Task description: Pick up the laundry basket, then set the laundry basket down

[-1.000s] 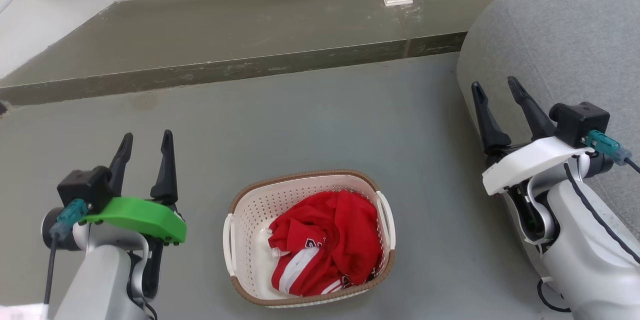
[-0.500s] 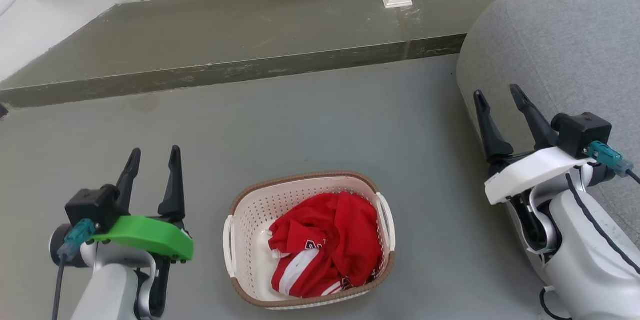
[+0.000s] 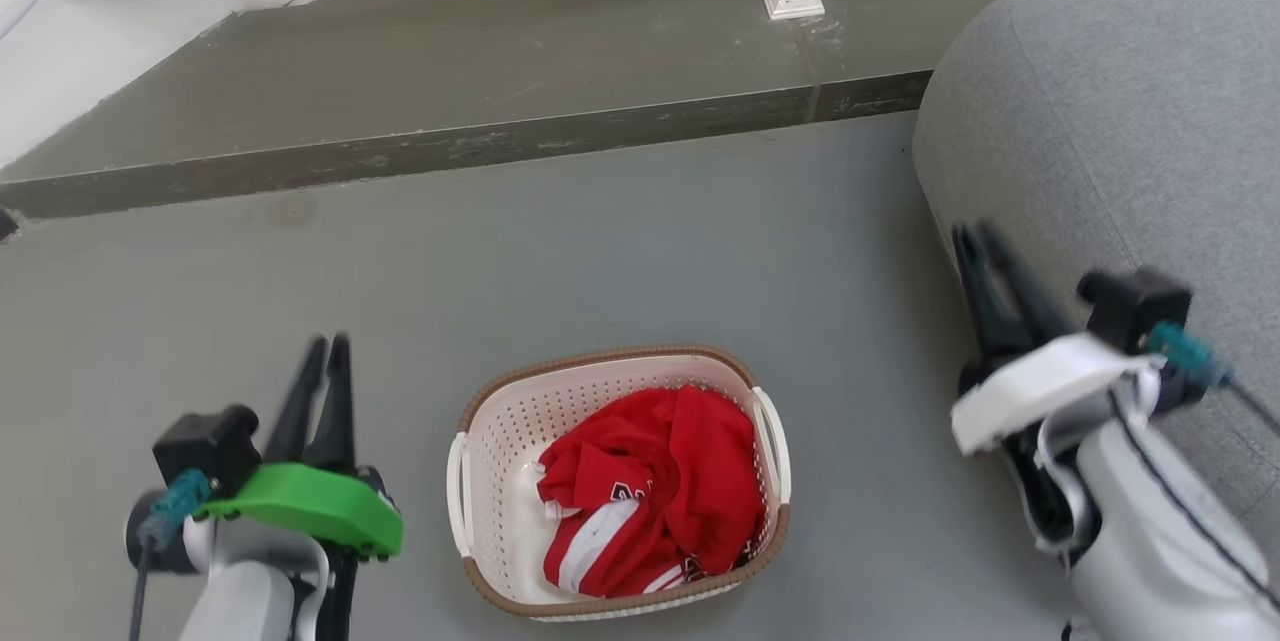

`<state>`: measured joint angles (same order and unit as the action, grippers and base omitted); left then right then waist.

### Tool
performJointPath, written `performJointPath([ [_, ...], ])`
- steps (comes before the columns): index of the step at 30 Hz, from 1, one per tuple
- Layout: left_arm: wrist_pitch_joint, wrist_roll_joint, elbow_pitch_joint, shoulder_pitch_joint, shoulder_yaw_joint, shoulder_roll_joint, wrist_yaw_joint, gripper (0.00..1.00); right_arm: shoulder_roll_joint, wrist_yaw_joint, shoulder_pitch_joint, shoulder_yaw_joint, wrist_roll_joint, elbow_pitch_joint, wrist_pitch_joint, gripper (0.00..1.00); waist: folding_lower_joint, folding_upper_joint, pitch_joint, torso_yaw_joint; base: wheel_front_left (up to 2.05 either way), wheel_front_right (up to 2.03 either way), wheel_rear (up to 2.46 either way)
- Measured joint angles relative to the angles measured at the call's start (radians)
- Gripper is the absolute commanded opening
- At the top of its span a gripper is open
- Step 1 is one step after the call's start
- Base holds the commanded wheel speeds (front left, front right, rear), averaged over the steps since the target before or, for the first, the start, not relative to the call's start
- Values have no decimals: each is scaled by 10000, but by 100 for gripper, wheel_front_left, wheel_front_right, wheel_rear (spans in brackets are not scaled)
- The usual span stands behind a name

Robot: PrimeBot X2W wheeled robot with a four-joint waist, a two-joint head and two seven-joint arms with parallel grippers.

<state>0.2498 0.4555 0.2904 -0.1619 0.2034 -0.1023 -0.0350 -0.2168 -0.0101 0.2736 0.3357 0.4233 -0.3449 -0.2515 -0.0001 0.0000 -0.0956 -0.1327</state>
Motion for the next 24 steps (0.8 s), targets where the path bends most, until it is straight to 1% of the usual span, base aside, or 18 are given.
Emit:
performJointPath([
  [3, -27, 82, 201, 189, -8, 79, 0, 0, 144, -2, -353, 17, 56, -169, 31, 0, 0, 0, 3, 3, 0, 0, 0],
  [7, -130, 345, 217, 198, -79, 142, 0, 0, 196, -13, -383, -132, 326, -159, 107, 0, 0, 0, 21, 28, 0, 0, 0],
  [9, -215, 506, 228, 198, -119, 146, -2, 0, 224, -15, -383, -240, 596, -159, 165, 0, 0, 0, 39, 55, 0, 0, 0],
  [15, -479, 1469, 249, 198, -299, 169, -42, 0, 291, -104, -385, -499, 1482, -153, 357, 0, 0, 0, 116, 164, 0, 0, 0],
  [24, -802, 2357, 245, 199, -550, 217, -151, 0, 426, -167, -455, -918, 2523, -94, 754, 0, 0, 0, 206, 292, 0, 0, 0],
])
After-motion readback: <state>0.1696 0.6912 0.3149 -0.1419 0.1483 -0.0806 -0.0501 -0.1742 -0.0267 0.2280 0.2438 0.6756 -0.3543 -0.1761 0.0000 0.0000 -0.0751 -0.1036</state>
